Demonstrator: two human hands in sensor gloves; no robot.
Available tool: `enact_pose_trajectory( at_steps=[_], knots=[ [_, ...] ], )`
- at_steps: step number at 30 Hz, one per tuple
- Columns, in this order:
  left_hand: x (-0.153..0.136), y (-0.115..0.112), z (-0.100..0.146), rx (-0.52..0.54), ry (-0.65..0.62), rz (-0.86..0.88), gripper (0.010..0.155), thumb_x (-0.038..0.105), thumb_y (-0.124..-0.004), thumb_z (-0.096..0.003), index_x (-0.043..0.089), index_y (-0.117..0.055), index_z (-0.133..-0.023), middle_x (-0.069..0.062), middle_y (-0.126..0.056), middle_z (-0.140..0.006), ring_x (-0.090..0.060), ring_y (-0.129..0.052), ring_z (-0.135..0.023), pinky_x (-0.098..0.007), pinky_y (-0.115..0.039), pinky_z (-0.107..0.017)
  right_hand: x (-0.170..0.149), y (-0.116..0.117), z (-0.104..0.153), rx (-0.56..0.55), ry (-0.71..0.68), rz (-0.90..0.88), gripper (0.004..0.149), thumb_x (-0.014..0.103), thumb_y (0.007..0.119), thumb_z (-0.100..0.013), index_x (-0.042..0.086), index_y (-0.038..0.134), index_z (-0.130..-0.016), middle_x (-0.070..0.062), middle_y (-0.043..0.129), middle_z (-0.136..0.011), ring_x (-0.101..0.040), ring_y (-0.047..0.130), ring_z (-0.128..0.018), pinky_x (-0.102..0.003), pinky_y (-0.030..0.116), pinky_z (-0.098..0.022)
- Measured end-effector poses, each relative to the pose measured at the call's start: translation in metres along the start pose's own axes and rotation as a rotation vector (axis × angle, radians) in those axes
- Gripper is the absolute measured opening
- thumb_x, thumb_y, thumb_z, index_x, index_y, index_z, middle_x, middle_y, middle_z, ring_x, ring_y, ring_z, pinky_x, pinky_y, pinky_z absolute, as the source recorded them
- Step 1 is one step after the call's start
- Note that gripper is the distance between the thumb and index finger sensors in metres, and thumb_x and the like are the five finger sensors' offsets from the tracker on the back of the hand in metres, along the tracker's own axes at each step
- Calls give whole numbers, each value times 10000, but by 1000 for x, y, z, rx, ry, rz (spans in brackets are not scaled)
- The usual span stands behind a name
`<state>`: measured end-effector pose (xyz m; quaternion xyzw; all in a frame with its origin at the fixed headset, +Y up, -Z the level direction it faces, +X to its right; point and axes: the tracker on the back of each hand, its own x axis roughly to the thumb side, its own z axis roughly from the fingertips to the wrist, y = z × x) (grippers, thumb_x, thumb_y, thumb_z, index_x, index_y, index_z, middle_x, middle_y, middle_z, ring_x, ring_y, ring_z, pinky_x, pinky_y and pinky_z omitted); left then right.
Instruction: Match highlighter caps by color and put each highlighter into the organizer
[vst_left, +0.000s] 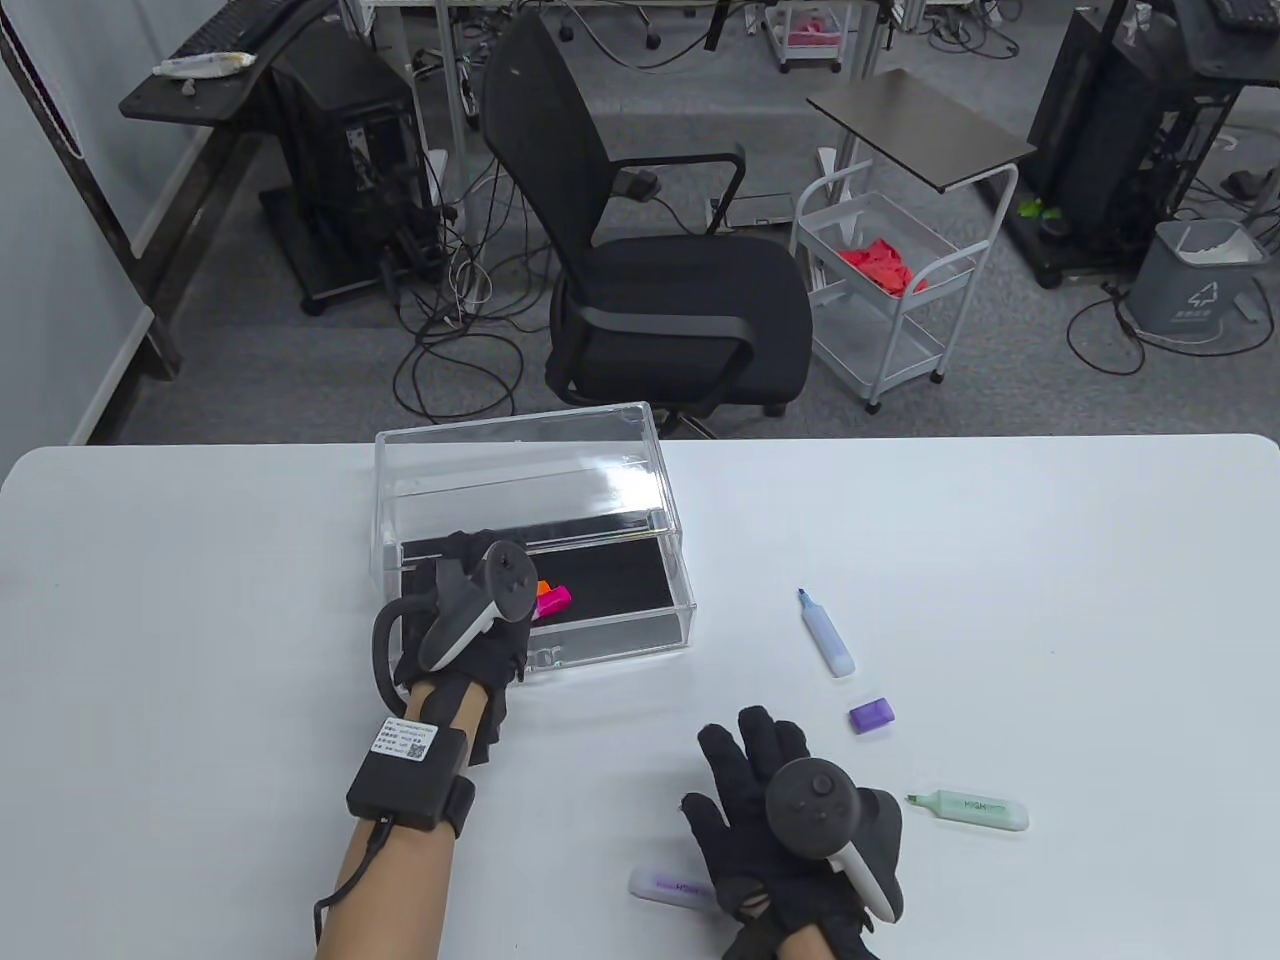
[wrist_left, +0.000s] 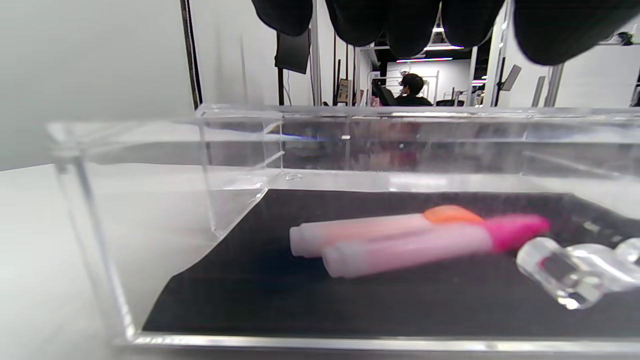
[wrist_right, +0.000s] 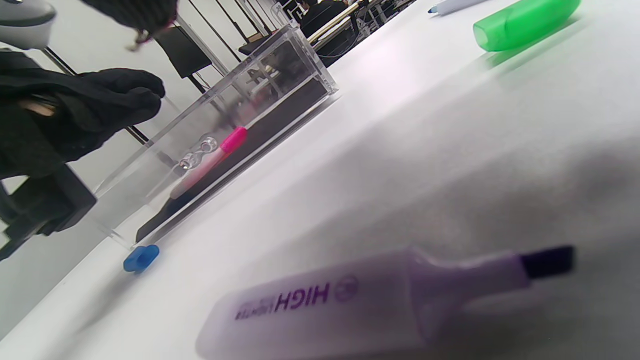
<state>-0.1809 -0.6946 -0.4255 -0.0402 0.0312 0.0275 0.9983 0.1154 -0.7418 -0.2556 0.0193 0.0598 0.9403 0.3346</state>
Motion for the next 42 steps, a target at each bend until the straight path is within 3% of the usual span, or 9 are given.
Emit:
enact_pose_trajectory(
  at_steps=[7,15,25,26,31,42],
  knots=[
    [-4,7,42,-45,-72,17,803,737,-571,-419,470,-224,-1093,190,-200,-1193,-175,-202,-1200,-493,-330,-851,1,3,-1,9,3,20,663,500,721,-445,396,429,-1031,52,167,-1146,-271,73,-1054,-640,61,-679],
    [-4,1,105,-58,-122,-2,816,749,-567,-417,466,-214,-1096,185,-195,-1196,-183,-201,-1201,-499,-330,-849,10,11,1,39,-40,32,662,499,723,-445,394,432,-1031,48,171,-1147,-272,73,-1052,-639,60,-678],
    [2,-7,159,-57,-155,72,810,741,-561,-424,459,-213,-1100,182,-193,-1198,-192,-202,-1201,-501,-334,-851,12,18,0,68,-48,43,666,485,742,-442,387,443,-1029,45,180,-1147,-273,77,-1051,-638,57,-679],
    [2,-11,165,-20,-171,100,807,742,-558,-425,456,-224,-1102,177,-203,-1201,-197,-211,-1203,-503,-345,-850,12,18,0,71,-47,46,667,485,743,-441,388,443,-1028,45,180,-1147,-272,76,-1052,-638,58,-678],
    [-4,-29,181,-11,-172,109,807,743,-567,-422,460,-238,-1103,181,-216,-1202,-196,-220,-1203,-506,-346,-848,12,19,0,82,-48,55,672,488,749,-437,388,446,-1028,46,182,-1148,-272,74,-1051,-638,54,-678],
    [-22,-57,189,-29,-147,142,820,750,-573,-418,455,-231,-1102,177,-208,-1201,-196,-211,-1201,-505,-343,-848,12,20,2,99,-43,64,672,493,753,-433,382,461,-1028,34,216,-1151,-285,95,-1052,-642,62,-679]
  ],
)
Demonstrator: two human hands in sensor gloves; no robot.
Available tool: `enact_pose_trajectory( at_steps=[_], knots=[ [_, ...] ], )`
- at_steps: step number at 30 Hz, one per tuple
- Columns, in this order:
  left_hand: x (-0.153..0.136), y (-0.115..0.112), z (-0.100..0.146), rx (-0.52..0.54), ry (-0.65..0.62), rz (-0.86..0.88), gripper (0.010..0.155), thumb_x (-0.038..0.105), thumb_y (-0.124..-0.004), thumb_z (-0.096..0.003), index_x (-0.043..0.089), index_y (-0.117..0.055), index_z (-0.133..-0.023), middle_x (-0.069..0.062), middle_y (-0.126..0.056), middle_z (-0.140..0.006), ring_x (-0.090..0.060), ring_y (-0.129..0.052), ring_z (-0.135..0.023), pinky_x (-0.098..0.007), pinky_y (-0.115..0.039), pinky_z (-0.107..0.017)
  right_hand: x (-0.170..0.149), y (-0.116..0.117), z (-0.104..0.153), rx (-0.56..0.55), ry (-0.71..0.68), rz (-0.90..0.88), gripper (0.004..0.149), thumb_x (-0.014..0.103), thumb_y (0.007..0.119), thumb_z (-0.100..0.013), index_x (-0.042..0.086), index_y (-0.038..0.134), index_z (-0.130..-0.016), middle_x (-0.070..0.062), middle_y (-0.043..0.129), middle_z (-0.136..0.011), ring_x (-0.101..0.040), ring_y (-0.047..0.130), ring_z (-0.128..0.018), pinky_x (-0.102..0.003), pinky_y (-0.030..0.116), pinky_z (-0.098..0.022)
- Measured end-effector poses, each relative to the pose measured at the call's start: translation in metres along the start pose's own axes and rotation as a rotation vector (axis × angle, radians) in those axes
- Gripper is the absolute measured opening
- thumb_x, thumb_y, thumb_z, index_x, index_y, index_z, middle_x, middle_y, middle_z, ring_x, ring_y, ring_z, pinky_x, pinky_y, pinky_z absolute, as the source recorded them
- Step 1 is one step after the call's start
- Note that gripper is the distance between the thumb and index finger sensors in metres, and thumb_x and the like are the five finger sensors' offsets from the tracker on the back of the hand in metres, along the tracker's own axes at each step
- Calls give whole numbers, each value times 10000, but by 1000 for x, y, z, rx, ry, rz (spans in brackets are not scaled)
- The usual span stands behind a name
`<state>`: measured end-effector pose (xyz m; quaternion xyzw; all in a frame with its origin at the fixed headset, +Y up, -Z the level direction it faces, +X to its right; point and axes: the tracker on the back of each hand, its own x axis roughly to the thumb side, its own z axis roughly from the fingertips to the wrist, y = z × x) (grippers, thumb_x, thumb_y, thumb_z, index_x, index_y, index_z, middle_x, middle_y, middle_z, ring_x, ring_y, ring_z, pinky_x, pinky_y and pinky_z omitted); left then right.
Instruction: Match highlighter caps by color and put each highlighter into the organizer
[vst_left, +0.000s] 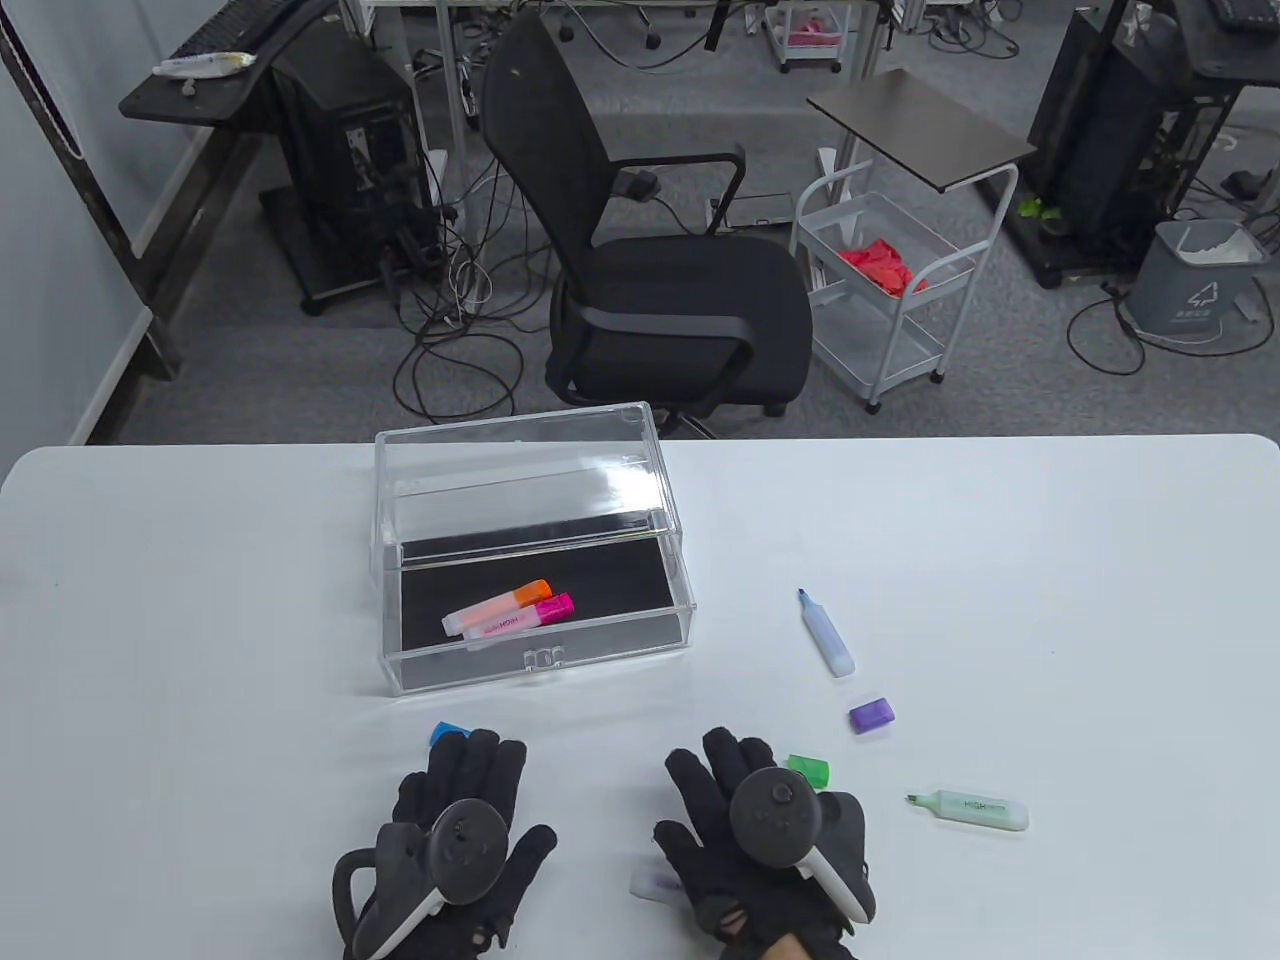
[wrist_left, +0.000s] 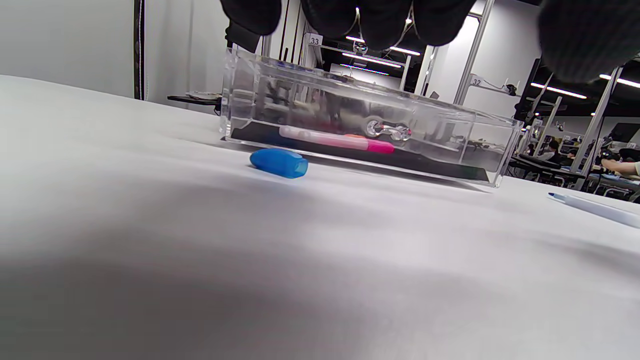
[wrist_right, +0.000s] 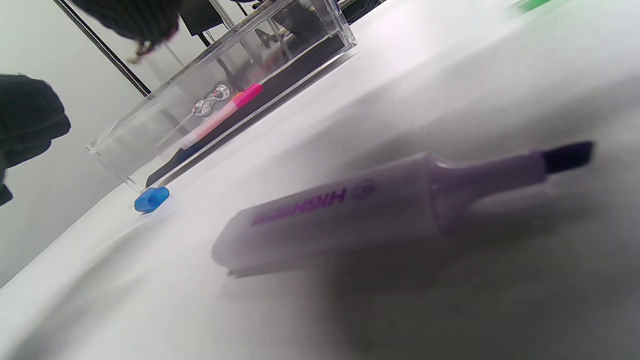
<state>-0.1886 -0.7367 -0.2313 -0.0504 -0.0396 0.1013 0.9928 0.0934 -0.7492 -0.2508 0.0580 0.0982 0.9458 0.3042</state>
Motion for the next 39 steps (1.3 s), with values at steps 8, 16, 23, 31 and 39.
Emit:
enact_pose_trajectory(
  at_steps=[8,16,23,31,39],
  knots=[
    [-3,-1,0,-10,2,8,830,755,-579,-414,454,-222,-1100,175,-203,-1199,-194,-217,-1200,-502,-352,-848,4,0,2,54,17,60,702,488,826,-413,353,508,-1025,-28,340,-1142,-323,215,-1044,-645,96,-688],
    [-2,-3,-1,-46,-3,-3,848,758,-594,-414,449,-200,-1099,169,-173,-1194,-200,-207,-1197,-501,-354,-849,2,14,-1,241,92,193,719,429,902,-399,288,559,-1015,-105,544,-1071,-387,356,-1010,-652,186,-704],
    [-2,-3,-2,-66,-7,-5,874,762,-623,-411,443,-188,-1098,163,-137,-1194,-205,-202,-1195,-502,-354,-849,4,20,-1,308,139,384,749,394,946,-387,281,538,-1005,-92,555,-1029,-381,397,-991,-643,244,-711],
    [4,-7,-2,-91,-34,-27,901,757,-666,-406,435,-188,-1098,158,-148,-1196,-209,-222,-1198,-502,-380,-849,12,26,-2,306,124,483,601,342,929,-396,251,658,-925,-113,624,-967,-390,498,-958,-651,344,-704],
    [15,-8,-3,-90,-73,-65,901,718,-733,-407,432,-228,-1097,160,-245,-1196,-220,-341,-1198,-497,-456,-846,14,17,-2,197,46,413,597,350,851,-426,218,573,-937,-187,692,-977,-432,619,-931,-674,417,-685]
  ],
)
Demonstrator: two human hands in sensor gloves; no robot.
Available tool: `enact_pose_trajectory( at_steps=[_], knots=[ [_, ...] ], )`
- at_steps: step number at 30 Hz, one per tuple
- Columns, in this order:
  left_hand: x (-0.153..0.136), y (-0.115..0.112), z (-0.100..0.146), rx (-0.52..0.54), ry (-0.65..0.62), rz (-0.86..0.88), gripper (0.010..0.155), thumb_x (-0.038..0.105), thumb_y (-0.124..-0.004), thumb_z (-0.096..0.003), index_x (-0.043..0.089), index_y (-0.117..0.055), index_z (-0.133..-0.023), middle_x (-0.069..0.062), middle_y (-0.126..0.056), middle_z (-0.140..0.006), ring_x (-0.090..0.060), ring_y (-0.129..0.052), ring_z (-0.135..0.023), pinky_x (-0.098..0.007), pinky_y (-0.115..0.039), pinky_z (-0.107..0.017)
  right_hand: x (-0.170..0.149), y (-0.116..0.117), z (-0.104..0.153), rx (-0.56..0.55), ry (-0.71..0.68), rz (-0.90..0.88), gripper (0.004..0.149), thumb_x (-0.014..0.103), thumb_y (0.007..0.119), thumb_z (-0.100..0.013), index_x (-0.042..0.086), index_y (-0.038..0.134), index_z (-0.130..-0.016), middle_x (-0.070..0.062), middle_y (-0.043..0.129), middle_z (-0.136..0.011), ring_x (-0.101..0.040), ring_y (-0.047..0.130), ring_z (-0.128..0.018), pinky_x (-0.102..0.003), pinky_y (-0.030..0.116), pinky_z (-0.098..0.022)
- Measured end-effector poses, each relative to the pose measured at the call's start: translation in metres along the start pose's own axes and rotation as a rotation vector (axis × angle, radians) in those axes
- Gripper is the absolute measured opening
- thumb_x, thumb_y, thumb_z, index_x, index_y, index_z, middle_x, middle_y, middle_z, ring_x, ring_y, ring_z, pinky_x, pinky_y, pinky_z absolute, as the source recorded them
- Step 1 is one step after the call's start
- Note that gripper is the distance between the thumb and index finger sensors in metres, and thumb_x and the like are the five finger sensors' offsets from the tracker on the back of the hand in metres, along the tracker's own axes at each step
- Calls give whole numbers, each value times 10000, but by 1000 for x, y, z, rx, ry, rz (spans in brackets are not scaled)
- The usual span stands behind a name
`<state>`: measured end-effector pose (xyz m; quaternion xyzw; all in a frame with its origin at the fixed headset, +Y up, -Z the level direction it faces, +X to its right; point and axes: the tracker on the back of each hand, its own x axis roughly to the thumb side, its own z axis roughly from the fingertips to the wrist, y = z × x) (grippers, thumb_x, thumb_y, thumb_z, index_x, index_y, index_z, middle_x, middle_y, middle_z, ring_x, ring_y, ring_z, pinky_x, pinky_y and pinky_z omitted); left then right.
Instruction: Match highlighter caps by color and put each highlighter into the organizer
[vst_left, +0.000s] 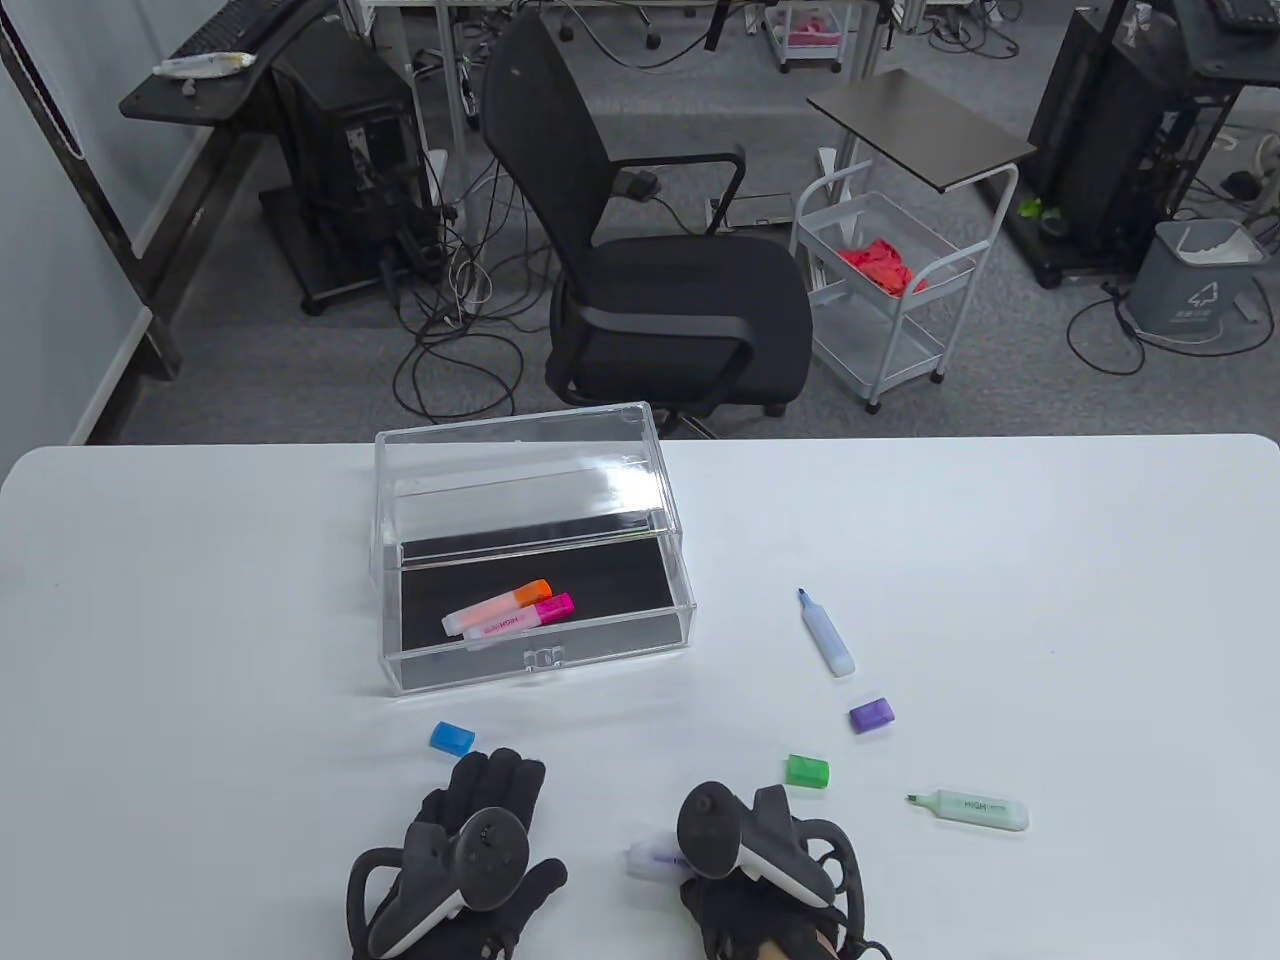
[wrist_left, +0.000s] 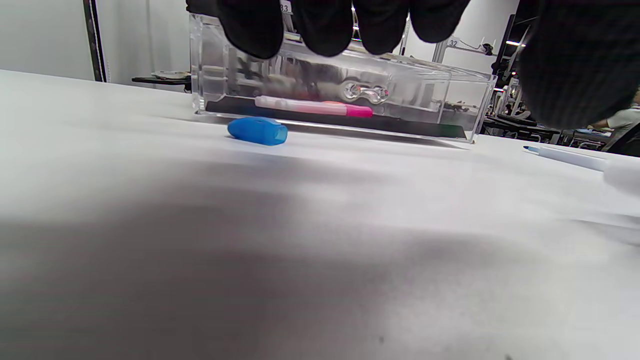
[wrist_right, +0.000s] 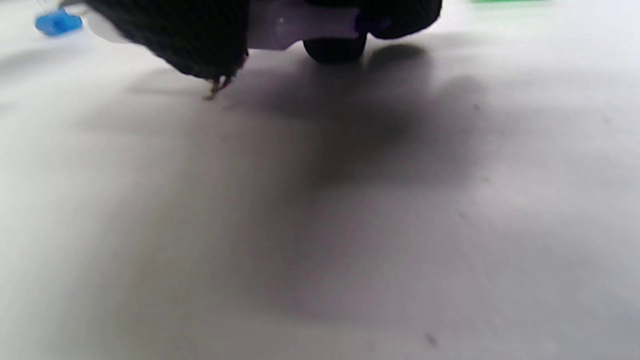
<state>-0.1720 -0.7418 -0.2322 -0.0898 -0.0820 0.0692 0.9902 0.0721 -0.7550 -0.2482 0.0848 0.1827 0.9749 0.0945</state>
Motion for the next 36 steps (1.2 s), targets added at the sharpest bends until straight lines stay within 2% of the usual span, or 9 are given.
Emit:
enact_pose_trajectory(
  at_steps=[2,9,12,21,27,29,32,36],
  knots=[
    [3,1,0,9,-11,-7,897,707,-746,-407,431,-243,-1096,157,-277,-1195,-219,-389,-1194,-495,-488,-841,1,-3,1,-37,-19,-13,592,352,844,-427,214,578,-938,-145,784,-917,-400,722,-891,-661,464,-679],
    [21,2,1,49,-72,-42,891,687,-778,-402,414,-293,-1097,135,-397,-1185,-213,-551,-1167,-492,-583,-819,17,-12,8,-185,-171,-139,576,375,837,-425,238,610,-937,-103,820,-854,-356,762,-842,-631,512,-661],
    [27,2,2,64,-95,-57,888,682,-786,-400,398,-317,-1099,123,-450,-1175,-218,-640,-1138,-482,-639,-804,24,-15,11,-214,-219,-182,567,379,836,-425,231,635,-934,-107,837,-840,-355,776,-829,-628,525,-654],
    [35,2,2,96,-143,-34,783,636,-773,-418,357,-467,-1083,110,-666,-1089,-198,-910,-969,-436,-790,-721,33,-12,11,-225,-307,-246,551,397,825,-424,219,678,-925,-114,862,-814,-356,788,-817,-626,533,-647],
    [39,-1,0,66,-167,-42,638,579,-720,-440,358,-620,-1030,107,-803,-991,-175,-1014,-836,-407,-856,-652,34,-10,10,-225,-328,-286,546,404,811,-425,219,678,-921,-114,858,-819,-358,779,-824,-627,525,-648],
    [40,-3,-1,41,-172,-50,590,554,-708,-439,371,-655,-998,121,-846,-920,-156,-1041,-770,-391,-873,-623,32,-11,9,-215,-324,-302,558,408,810,-427,236,657,-935,-113,825,-862,-365,737,-856,-632,487,-661],
    [37,-2,-2,39,-151,-37,579,555,-688,-432,330,-688,-965,129,-904,-800,-135,-1087,-629,-368,-911,-543,22,-16,9,-209,-289,-337,648,424,830,-420,271,572,-994,-107,682,-1004,-388,585,-952,-664,359,-692],
    [29,-1,-5,21,-116,-14,572,557,-676,-429,303,-703,-941,138,-918,-723,-110,-1093,-527,-356,-923,-480,-4,-35,5,-208,-190,-352,666,392,851,-420,312,554,-1011,-69,508,-1111,-385,397,-1028,-685,224,-703]
  ],
)
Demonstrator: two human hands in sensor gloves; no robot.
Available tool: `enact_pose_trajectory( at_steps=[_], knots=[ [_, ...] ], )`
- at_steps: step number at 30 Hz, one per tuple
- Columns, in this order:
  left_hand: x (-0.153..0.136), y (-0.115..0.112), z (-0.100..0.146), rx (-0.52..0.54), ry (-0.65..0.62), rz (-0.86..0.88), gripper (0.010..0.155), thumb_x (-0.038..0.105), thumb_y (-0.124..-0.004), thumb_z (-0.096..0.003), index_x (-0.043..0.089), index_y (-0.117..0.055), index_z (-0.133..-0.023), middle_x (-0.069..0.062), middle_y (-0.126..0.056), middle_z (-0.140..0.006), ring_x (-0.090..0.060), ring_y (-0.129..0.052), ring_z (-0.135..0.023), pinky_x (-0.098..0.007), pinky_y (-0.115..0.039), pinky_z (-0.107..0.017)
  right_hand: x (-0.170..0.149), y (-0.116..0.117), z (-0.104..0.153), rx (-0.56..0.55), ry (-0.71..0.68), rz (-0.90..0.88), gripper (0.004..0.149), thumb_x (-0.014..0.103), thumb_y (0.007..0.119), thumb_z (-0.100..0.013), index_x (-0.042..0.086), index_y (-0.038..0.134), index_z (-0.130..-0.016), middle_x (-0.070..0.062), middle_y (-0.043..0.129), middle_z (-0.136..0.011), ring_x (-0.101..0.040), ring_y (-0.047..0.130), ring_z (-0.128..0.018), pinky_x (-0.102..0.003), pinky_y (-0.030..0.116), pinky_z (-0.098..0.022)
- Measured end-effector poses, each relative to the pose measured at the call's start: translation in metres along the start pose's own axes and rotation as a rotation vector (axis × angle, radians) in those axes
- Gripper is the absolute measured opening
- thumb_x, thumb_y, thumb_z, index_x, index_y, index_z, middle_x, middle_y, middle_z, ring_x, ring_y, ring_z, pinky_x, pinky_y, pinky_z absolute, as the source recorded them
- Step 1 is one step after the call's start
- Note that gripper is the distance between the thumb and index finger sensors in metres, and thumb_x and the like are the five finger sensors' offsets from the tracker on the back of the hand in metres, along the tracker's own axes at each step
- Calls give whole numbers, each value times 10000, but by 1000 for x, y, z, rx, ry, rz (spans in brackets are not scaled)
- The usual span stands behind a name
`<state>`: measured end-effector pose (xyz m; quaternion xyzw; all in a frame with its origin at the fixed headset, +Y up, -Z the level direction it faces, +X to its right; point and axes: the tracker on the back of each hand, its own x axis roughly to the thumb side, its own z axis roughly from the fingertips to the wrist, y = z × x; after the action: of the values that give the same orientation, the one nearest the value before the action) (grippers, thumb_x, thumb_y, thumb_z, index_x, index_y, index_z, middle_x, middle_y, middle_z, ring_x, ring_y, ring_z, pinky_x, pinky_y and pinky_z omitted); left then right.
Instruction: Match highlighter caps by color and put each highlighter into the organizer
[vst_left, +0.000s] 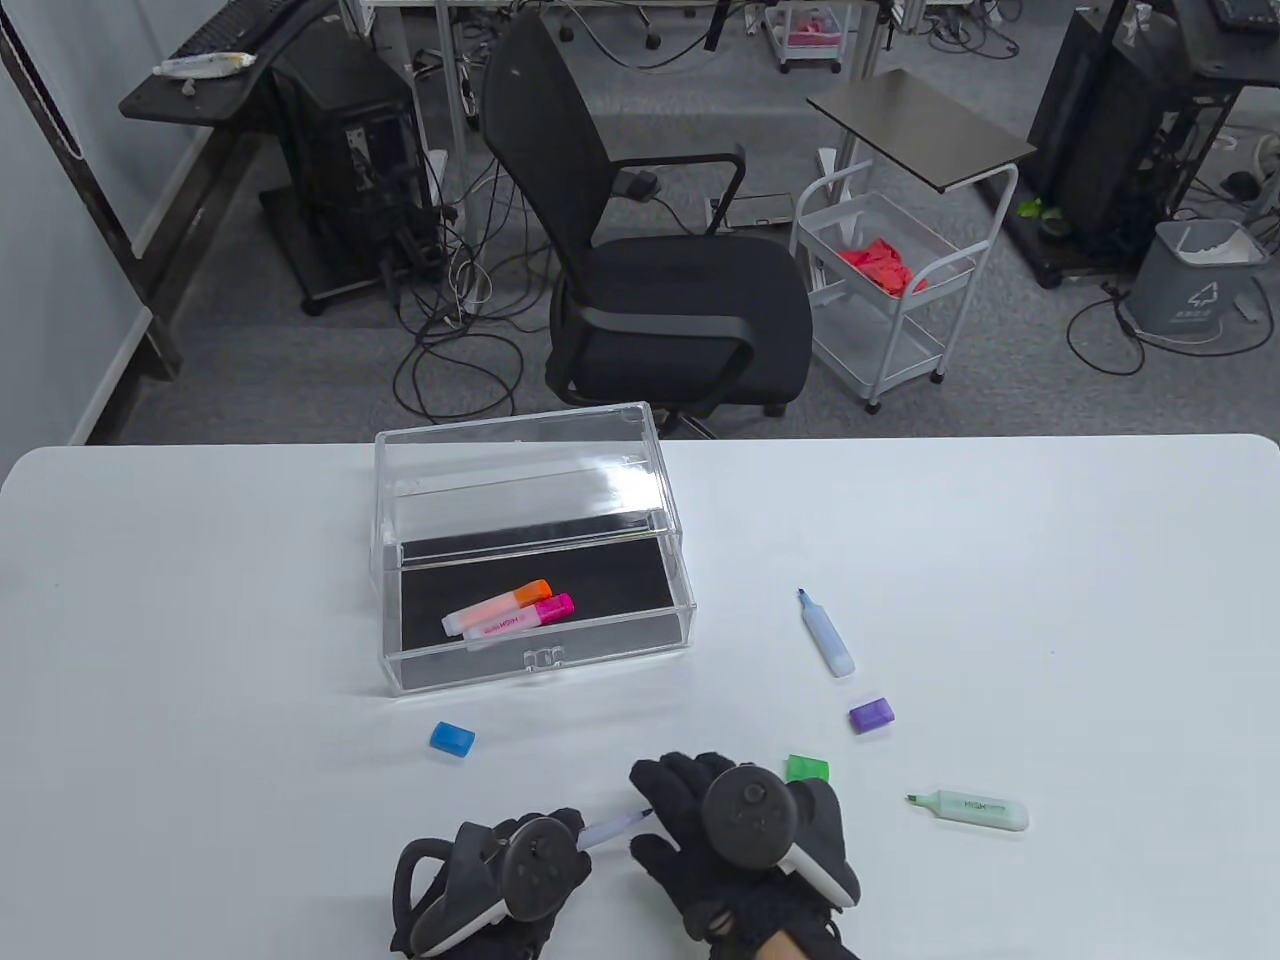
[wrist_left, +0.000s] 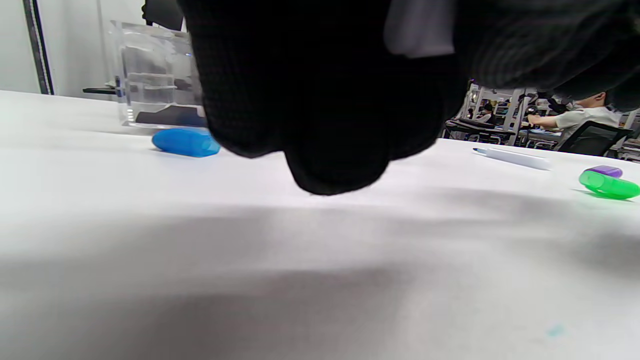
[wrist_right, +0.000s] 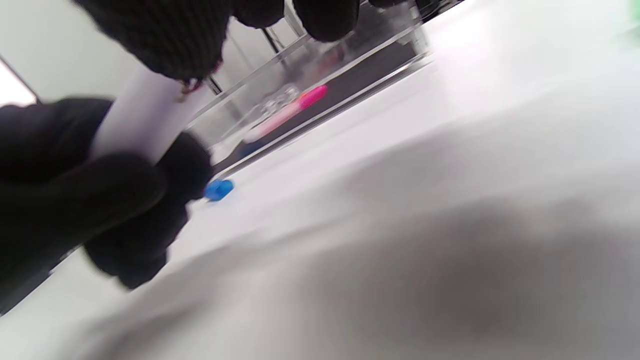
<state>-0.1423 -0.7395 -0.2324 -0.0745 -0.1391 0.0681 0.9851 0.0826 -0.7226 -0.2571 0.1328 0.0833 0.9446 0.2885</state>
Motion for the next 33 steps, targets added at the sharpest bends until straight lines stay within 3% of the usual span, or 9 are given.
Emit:
enact_pose_trajectory(
  at_steps=[7,13,19,27,30,33],
  knots=[
    [-14,-1,-2,-27,51,14,564,569,-669,-429,305,-711,-925,150,-918,-681,-96,-1084,-476,-345,-924,-449,-43,-62,-16,-52,176,239,661,357,876,-419,369,564,-1002,-7,419,-1141,-349,324,-1056,-680,199,-707],
    [-18,-1,-3,-39,75,17,564,574,-666,-430,309,-709,-926,153,-917,-680,-96,-1081,-474,-343,-921,-449,-91,-99,-29,-10,387,374,673,336,891,-417,406,551,-994,23,405,-1144,-342,302,-1062,-677,194,-712],
    [-18,-1,-3,-56,88,18,564,577,-665,-431,312,-708,-927,155,-917,-681,-94,-1080,-474,-341,-921,-450,-127,-98,-45,93,509,471,682,313,904,-413,433,547,-982,55,405,-1143,-328,283,-1070,-671,178,-721],
    [-21,-1,-2,-69,105,26,563,580,-666,-432,315,-710,-927,157,-918,-681,-92,-1079,-474,-340,-921,-450,-144,-75,-72,190,530,542,683,309,903,-415,469,532,-967,90,406,-1138,-312,293,-1072,-664,170,-728],
    [-23,-1,-3,-77,111,28,564,582,-666,-433,315,-711,-927,157,-918,-681,-93,-1079,-475,-339,-921,-450,-145,-70,-78,219,518,566,672,300,903,-418,485,546,-957,97,466,-1125,-310,341,-1070,-666,196,-732],
    [-24,-2,-4,-82,115,28,564,583,-667,-433,317,-709,-928,159,-918,-682,-92,-1079,-476,-339,-921,-451,-143,-69,-82,195,513,603,637,287,901,-418,488,596,-940,86,557,-1094,-286,522,-1017,-661,257,-738]
  ],
)
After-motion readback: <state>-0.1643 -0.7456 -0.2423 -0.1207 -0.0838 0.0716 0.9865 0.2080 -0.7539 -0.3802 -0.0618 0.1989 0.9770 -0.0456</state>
